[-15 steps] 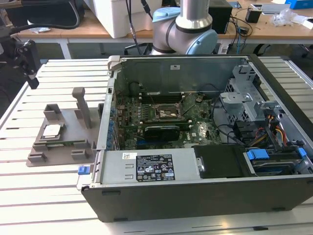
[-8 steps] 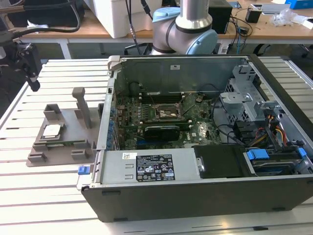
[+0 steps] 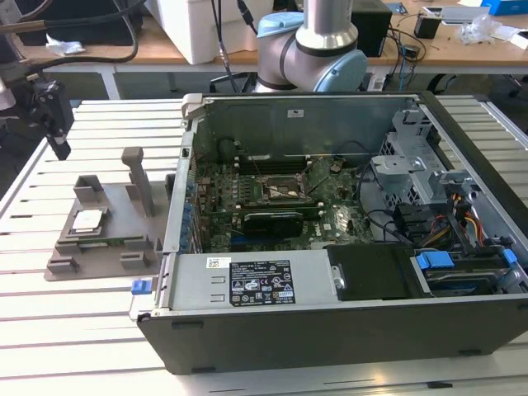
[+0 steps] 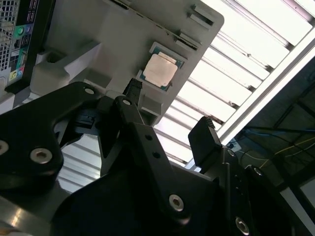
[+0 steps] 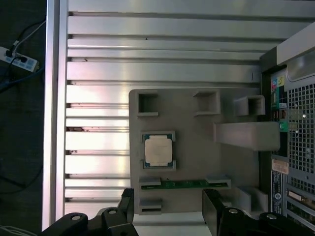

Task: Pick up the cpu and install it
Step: 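Pick up the cpu and move it towards the insertion slot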

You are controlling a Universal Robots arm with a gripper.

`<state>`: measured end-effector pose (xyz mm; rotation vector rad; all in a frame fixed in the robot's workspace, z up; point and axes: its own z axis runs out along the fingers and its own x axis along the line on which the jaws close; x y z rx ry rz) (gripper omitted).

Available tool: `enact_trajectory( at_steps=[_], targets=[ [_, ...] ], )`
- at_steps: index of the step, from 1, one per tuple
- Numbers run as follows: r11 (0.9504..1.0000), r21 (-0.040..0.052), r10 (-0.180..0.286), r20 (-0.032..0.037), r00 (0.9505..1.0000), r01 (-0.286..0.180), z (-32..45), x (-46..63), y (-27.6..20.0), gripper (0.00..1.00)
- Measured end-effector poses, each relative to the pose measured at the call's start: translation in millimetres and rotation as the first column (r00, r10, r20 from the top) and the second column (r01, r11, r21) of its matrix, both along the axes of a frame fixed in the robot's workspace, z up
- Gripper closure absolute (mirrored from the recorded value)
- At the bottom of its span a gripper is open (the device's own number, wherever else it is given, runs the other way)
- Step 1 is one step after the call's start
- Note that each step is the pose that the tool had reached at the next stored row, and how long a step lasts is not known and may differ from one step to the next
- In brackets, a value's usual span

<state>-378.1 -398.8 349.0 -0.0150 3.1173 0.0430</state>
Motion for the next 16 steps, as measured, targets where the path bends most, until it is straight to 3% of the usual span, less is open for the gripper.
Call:
enact_trajectory(
  at_steps=[16],
  targets=[
    [1.0000,-0.0001,0.000,0.0000,1.0000,0.000,-18.7,0.1,0.0,0.34]
  ],
)
